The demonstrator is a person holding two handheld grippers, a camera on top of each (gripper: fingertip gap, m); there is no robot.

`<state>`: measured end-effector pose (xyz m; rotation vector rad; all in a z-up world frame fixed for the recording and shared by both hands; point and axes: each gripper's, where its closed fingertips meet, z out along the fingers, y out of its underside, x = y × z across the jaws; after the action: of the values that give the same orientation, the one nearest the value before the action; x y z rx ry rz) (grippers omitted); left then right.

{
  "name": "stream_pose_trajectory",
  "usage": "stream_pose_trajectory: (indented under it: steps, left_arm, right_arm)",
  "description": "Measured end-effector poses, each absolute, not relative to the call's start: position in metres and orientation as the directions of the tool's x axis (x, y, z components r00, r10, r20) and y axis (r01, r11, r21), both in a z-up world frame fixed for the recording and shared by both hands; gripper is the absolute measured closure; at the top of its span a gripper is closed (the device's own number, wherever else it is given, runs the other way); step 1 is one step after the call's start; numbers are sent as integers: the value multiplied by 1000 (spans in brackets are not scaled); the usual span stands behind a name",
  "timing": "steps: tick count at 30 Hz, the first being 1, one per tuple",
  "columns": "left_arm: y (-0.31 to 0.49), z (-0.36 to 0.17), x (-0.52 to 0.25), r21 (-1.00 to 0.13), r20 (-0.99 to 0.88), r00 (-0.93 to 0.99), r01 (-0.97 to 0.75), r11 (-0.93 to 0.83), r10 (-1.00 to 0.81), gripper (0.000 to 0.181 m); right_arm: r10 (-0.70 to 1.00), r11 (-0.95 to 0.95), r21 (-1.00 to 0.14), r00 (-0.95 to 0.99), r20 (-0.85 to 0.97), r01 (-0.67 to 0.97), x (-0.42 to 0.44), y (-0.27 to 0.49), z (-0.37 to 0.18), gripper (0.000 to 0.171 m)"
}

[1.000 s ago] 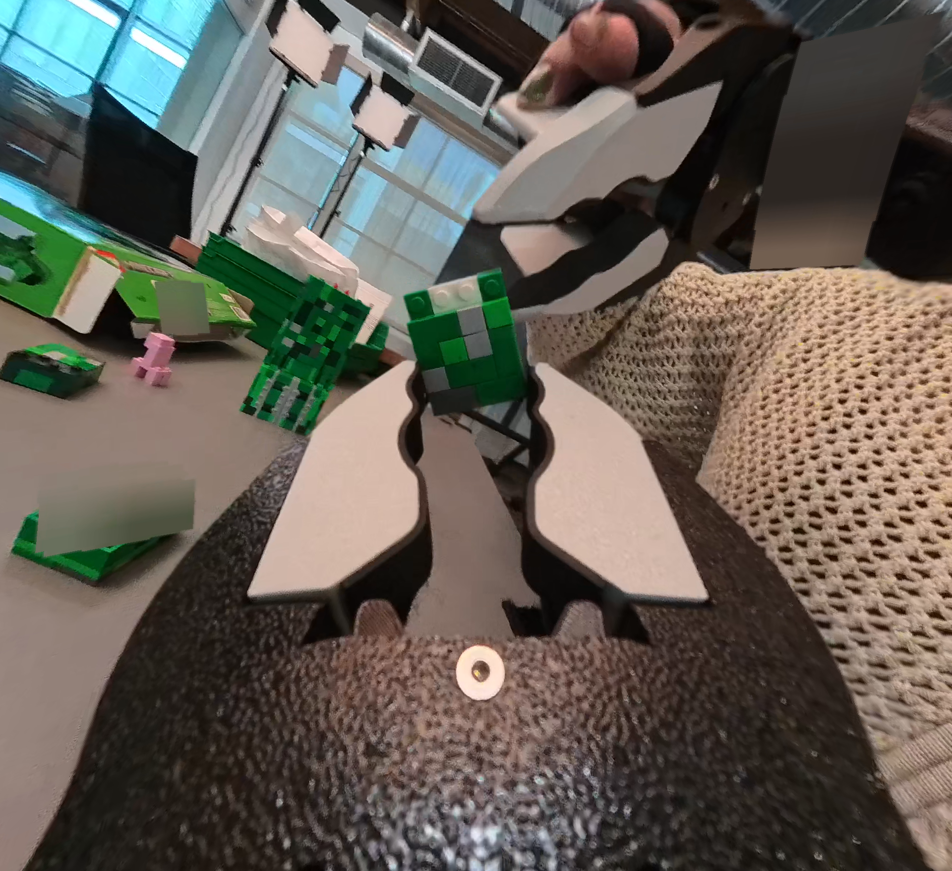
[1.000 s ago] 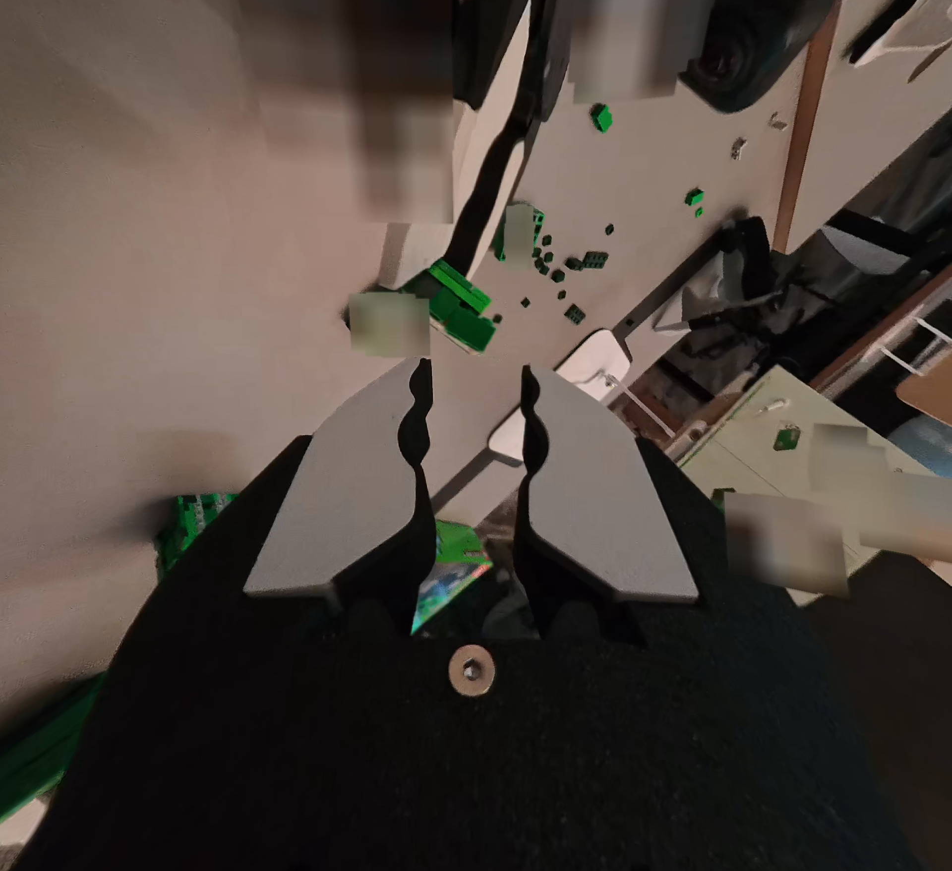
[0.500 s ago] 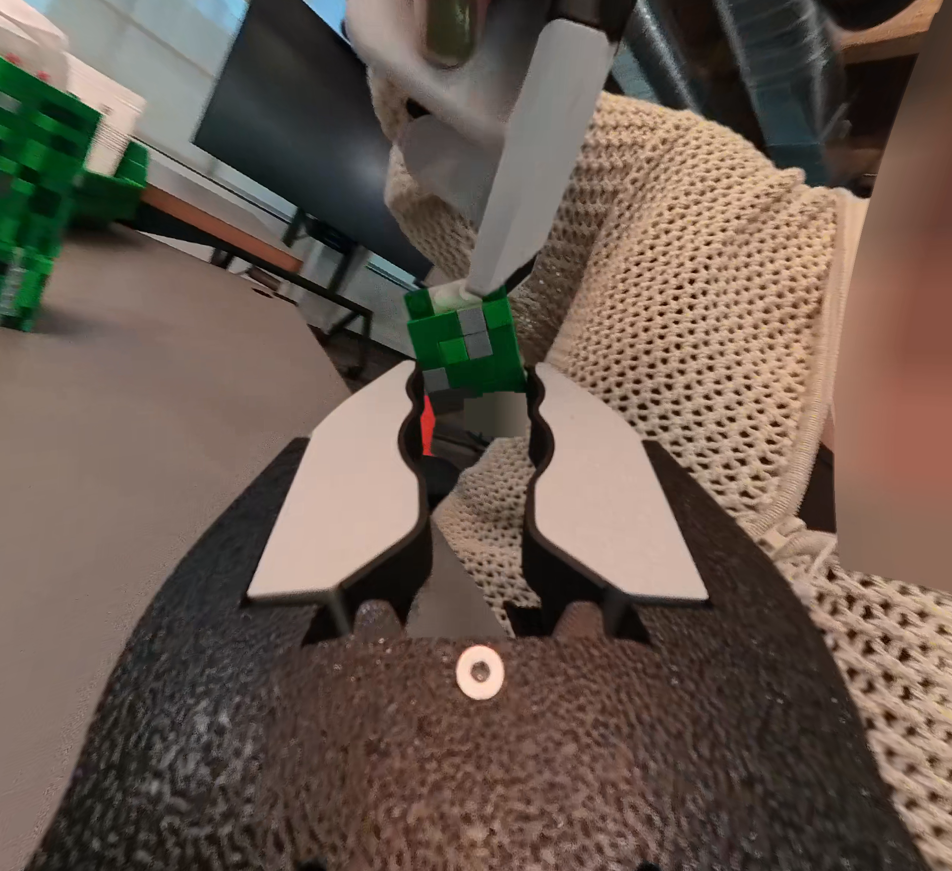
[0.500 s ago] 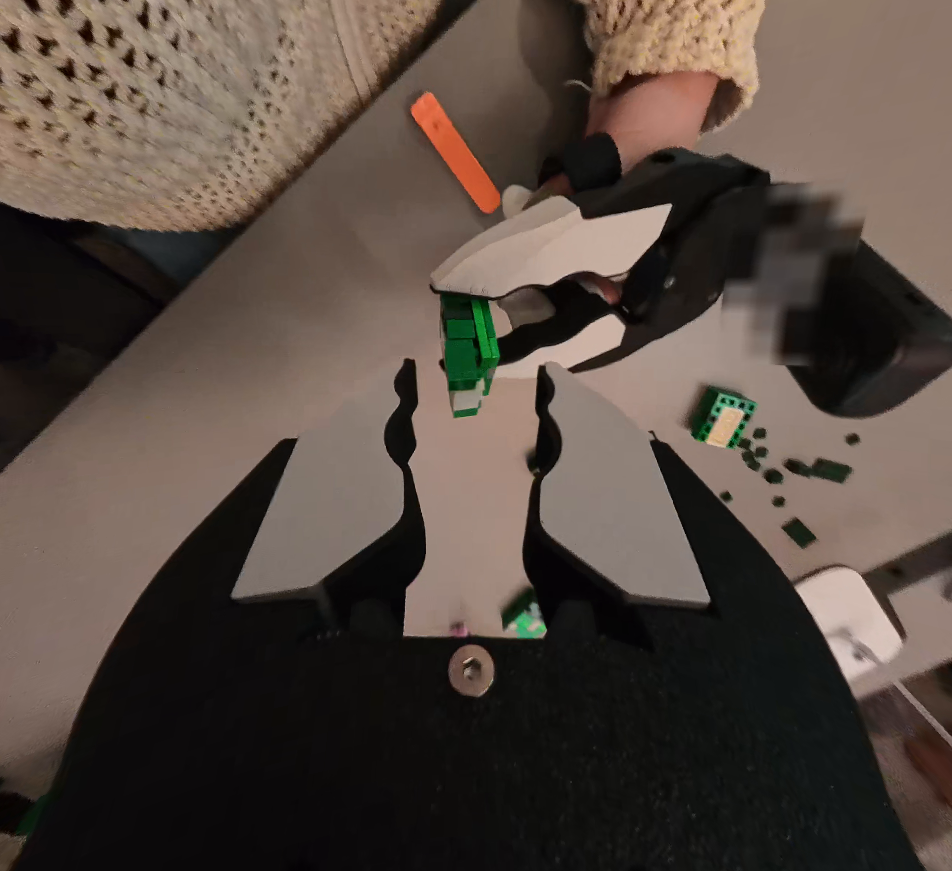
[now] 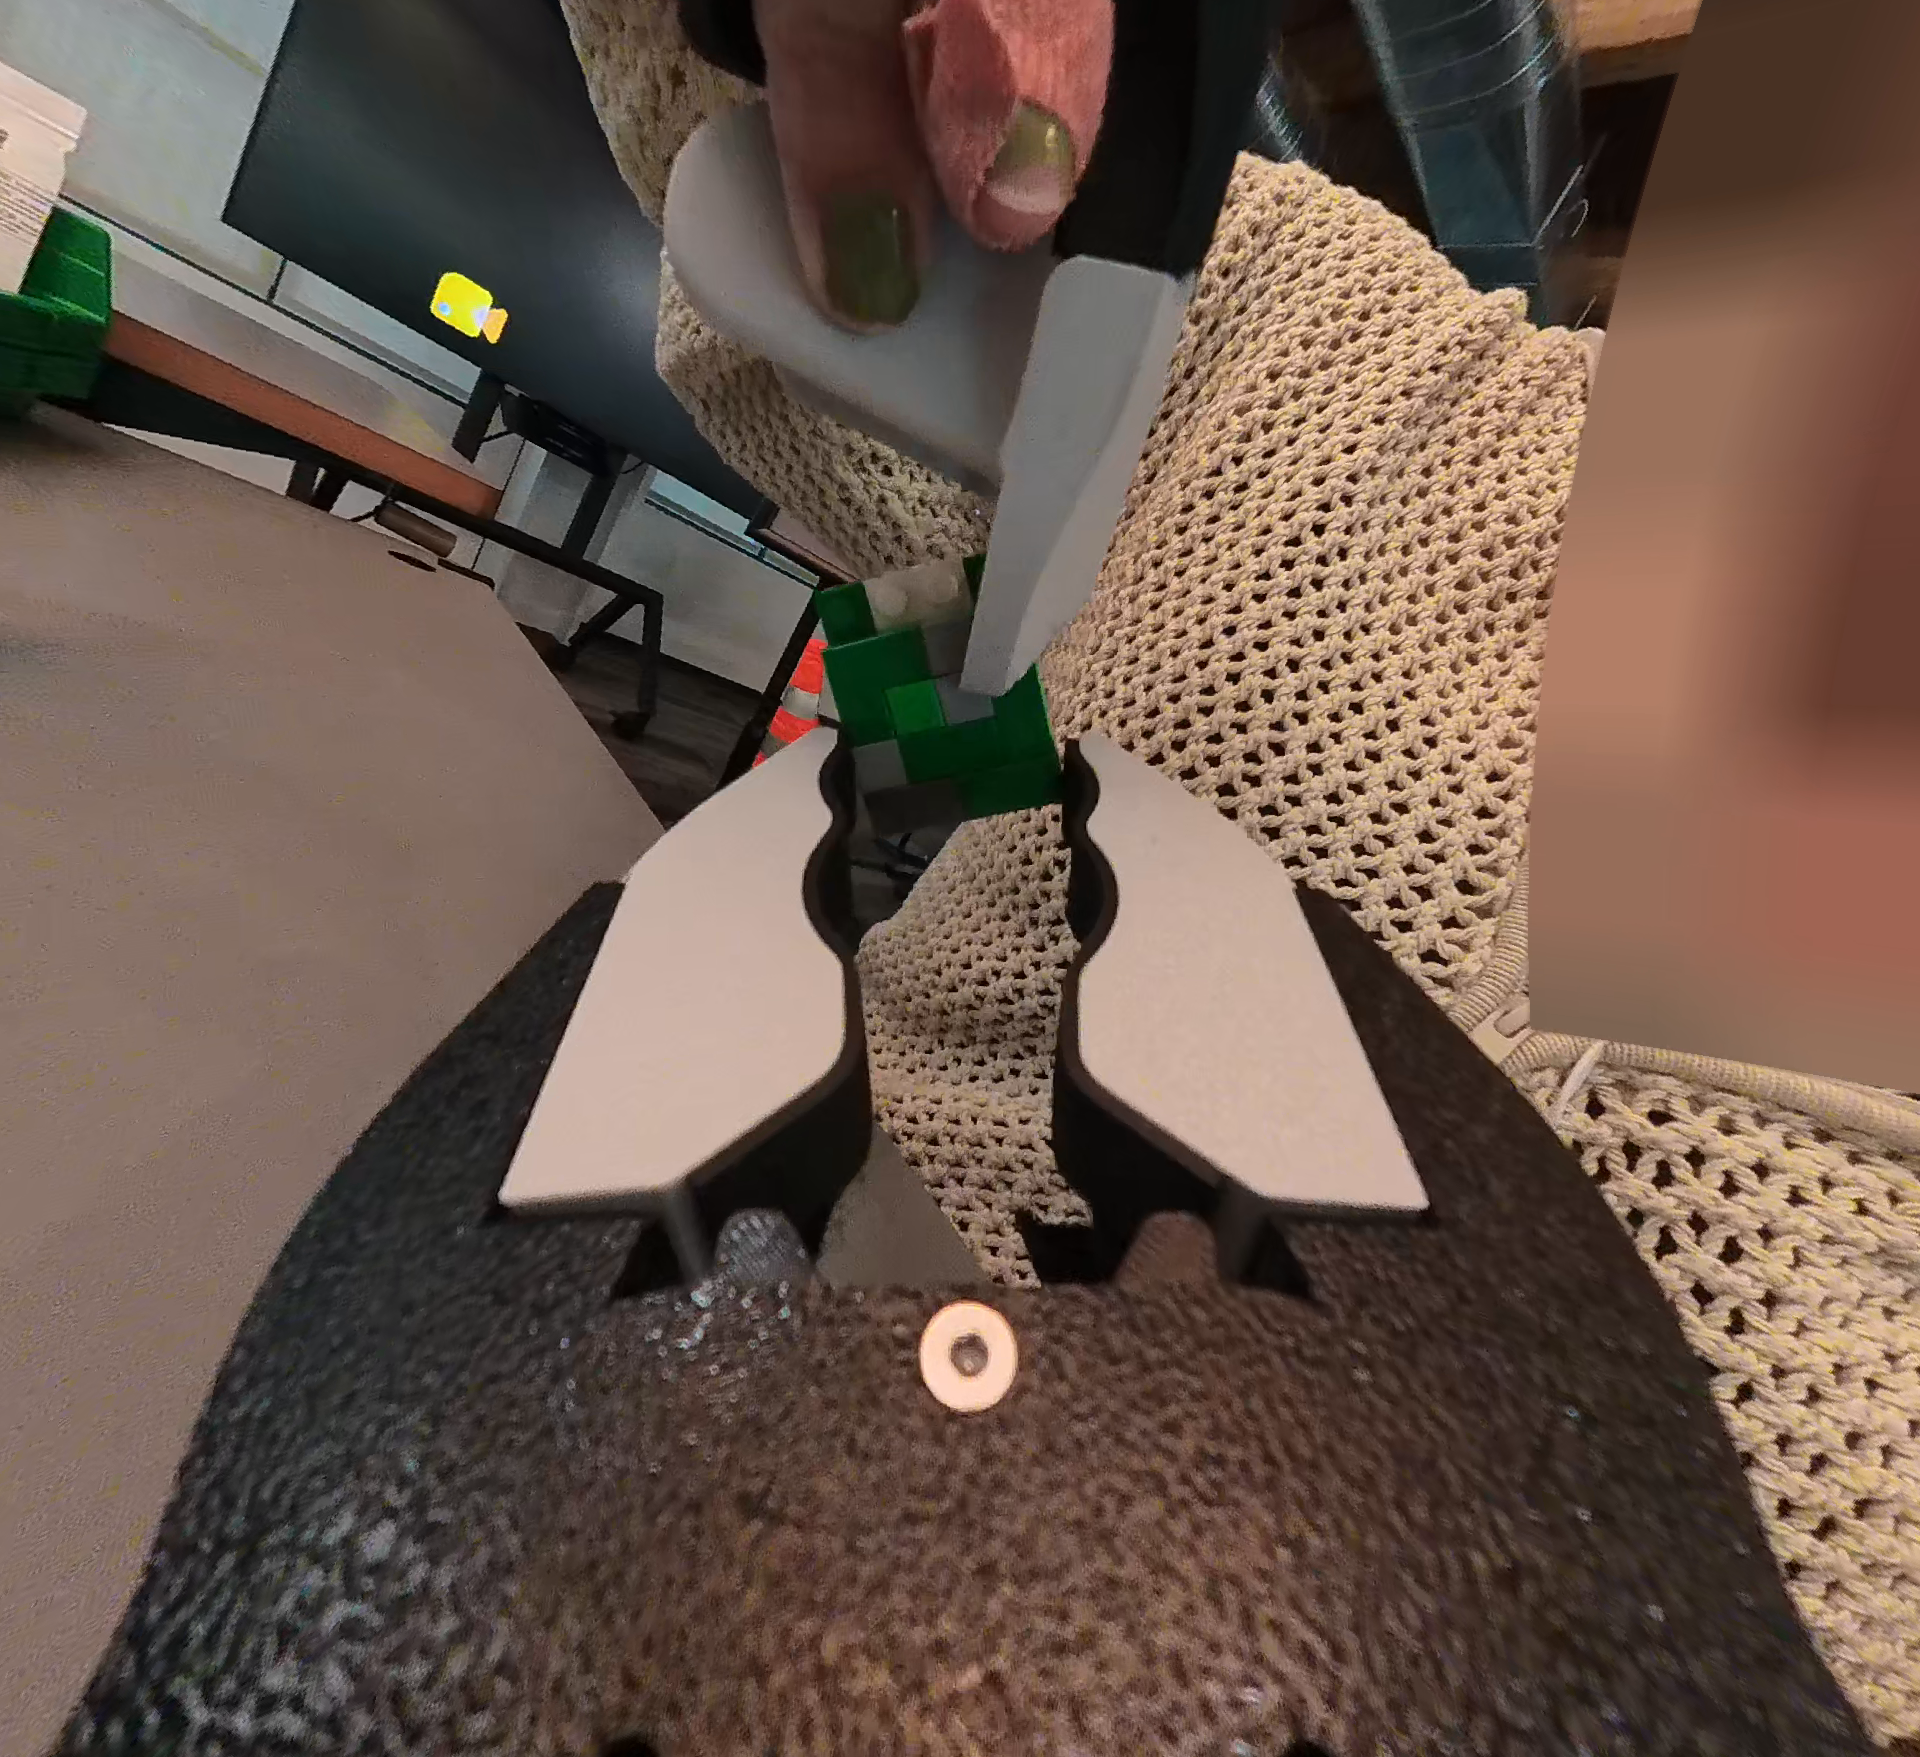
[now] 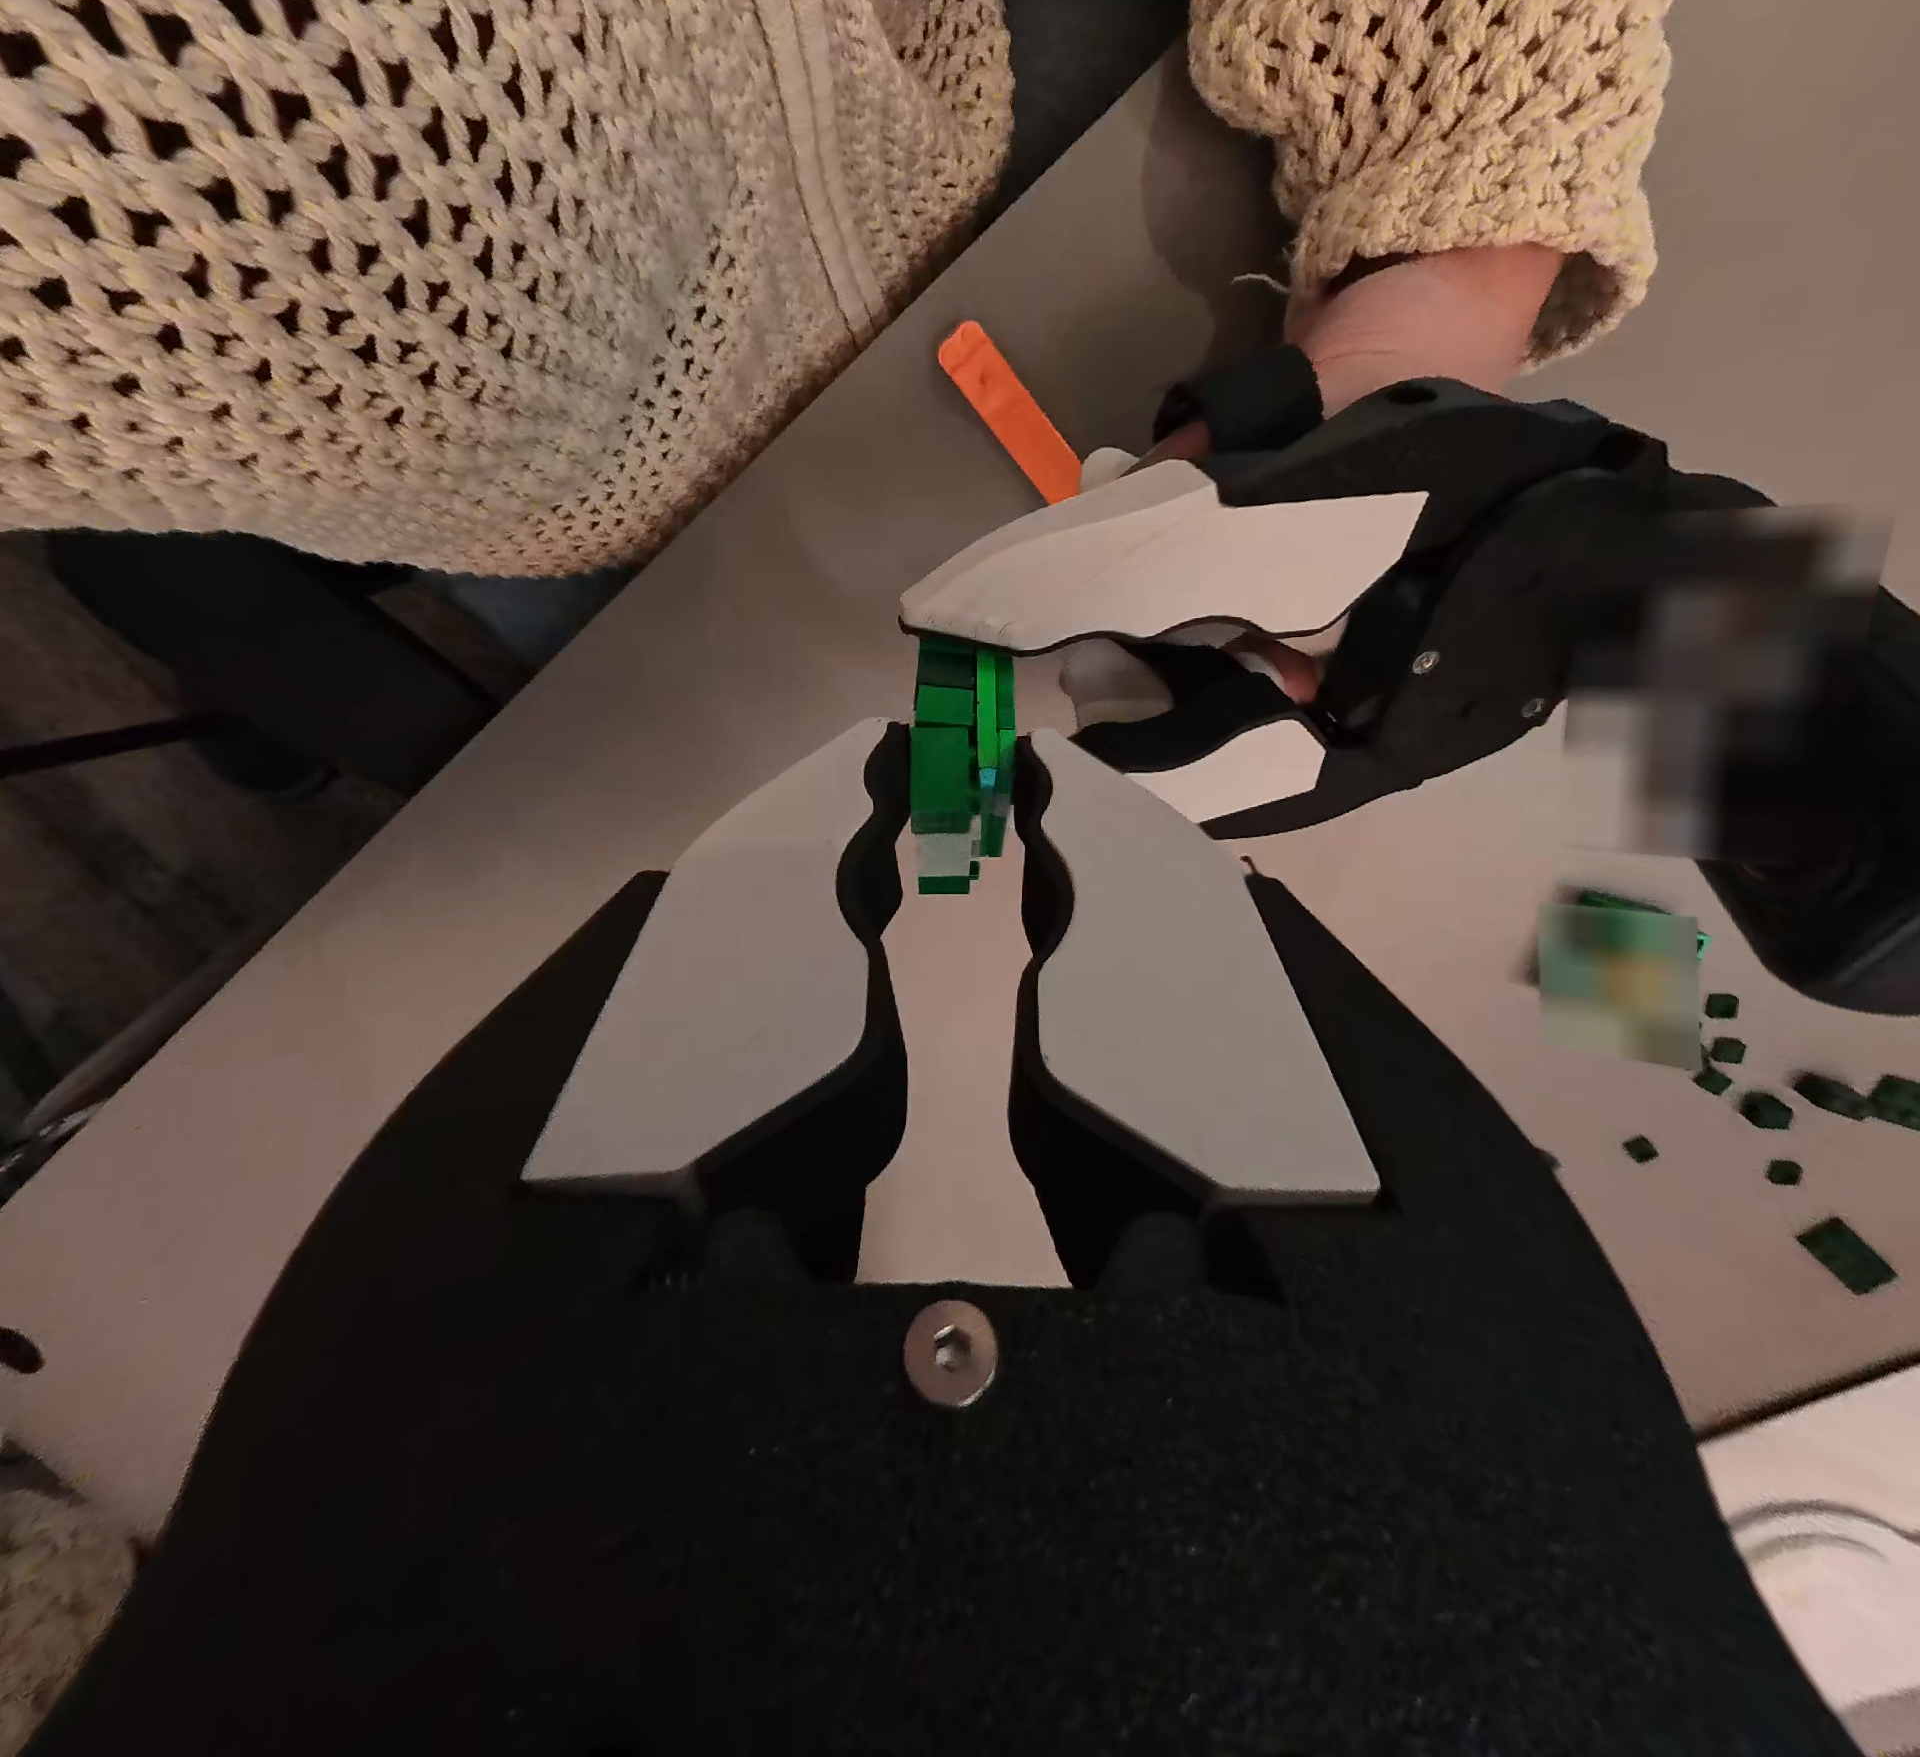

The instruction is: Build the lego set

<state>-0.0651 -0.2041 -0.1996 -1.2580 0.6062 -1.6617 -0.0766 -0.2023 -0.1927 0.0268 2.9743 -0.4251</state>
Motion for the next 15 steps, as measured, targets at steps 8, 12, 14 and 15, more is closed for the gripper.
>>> stream_pose_trajectory:
  steps: [8,12,14,15]
  left_arm:
    - [-205,-201,-66,-813,464,-45,375,-445,-885,144]
    - [-202,-204,-67,-808,479,-30,375,-454,-878,144]
    - [-199,-206,-67,-808,485,-13,374,-454,-874,144]
    - [-197,-207,-67,-810,487,2,375,-451,-873,144]
  right_arm:
    - [34,961,-268,-987,-158,76,-76,-203,-193,153]
    - [43,964,-253,-991,-129,75,-77,-199,-197,153]
    - [54,963,-256,-991,-122,84,-77,-197,-199,153]
    - [63,961,-260,-991,-118,93,-77,-195,-200,153]
